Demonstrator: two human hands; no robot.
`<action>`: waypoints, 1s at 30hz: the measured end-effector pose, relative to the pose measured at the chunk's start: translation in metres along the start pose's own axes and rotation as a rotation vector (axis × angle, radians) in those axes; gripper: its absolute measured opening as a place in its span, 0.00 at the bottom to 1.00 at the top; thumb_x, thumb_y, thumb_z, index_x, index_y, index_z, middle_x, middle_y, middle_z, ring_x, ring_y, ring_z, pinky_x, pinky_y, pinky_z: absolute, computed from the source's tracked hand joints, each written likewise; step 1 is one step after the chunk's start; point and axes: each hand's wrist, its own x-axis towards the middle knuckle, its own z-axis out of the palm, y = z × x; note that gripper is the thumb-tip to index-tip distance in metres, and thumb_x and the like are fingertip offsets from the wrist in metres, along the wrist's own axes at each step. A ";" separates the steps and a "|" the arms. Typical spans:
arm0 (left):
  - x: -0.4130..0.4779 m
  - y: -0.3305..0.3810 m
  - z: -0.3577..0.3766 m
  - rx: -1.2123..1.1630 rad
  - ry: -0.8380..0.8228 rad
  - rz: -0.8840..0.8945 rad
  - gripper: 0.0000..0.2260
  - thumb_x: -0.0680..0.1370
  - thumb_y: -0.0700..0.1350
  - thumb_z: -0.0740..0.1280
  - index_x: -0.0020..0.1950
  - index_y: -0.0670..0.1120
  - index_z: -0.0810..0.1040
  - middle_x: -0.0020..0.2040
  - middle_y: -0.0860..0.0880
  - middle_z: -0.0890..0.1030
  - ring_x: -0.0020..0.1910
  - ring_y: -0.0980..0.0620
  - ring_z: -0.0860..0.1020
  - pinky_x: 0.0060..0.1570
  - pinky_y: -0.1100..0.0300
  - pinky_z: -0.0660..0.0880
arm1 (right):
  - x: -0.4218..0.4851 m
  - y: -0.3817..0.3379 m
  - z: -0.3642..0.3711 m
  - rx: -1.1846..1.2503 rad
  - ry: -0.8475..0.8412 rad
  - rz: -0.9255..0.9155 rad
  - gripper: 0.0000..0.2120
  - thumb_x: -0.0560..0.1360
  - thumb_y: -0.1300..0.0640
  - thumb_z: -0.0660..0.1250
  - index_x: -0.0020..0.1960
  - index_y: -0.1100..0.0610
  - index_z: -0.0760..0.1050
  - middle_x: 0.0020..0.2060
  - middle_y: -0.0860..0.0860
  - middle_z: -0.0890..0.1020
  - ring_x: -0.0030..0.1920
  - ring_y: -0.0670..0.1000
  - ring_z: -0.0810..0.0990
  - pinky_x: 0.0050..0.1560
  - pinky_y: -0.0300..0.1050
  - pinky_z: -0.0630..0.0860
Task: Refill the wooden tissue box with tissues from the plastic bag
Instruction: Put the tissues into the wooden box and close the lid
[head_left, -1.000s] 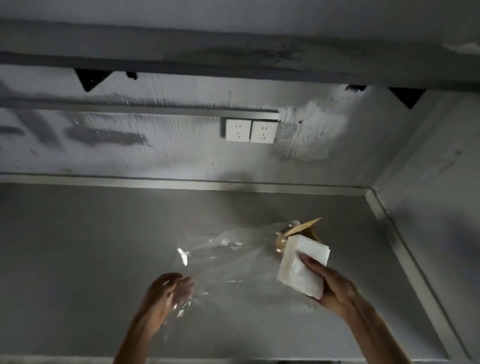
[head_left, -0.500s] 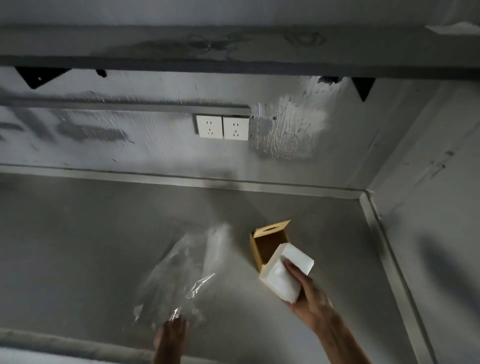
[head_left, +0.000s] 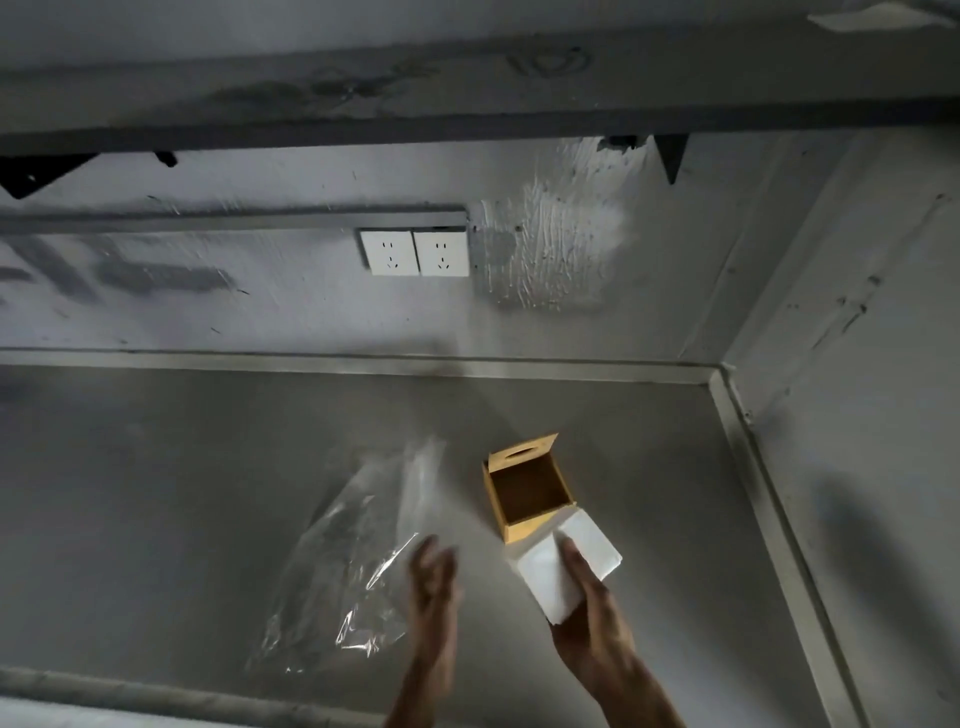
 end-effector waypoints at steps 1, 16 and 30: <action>-0.016 0.002 0.016 0.030 -0.242 -0.104 0.17 0.79 0.52 0.62 0.67 0.51 0.69 0.65 0.40 0.77 0.63 0.45 0.74 0.54 0.49 0.74 | -0.002 -0.004 0.004 0.007 -0.013 0.003 0.30 0.65 0.46 0.77 0.62 0.58 0.75 0.53 0.56 0.85 0.55 0.57 0.82 0.54 0.52 0.79; 0.000 -0.021 0.038 0.208 -0.800 -0.058 0.42 0.65 0.28 0.71 0.72 0.56 0.60 0.64 0.47 0.76 0.61 0.49 0.77 0.51 0.55 0.78 | -0.001 -0.028 -0.087 -0.525 -0.119 0.068 0.42 0.65 0.57 0.79 0.71 0.46 0.60 0.64 0.54 0.78 0.62 0.55 0.78 0.57 0.50 0.78; -0.002 -0.110 0.014 0.814 -0.877 0.251 0.41 0.69 0.35 0.64 0.77 0.54 0.49 0.75 0.52 0.57 0.73 0.59 0.58 0.67 0.79 0.51 | 0.015 0.046 -0.138 -1.461 -0.116 -0.109 0.47 0.63 0.56 0.71 0.59 0.20 0.44 0.61 0.43 0.66 0.62 0.48 0.64 0.57 0.39 0.65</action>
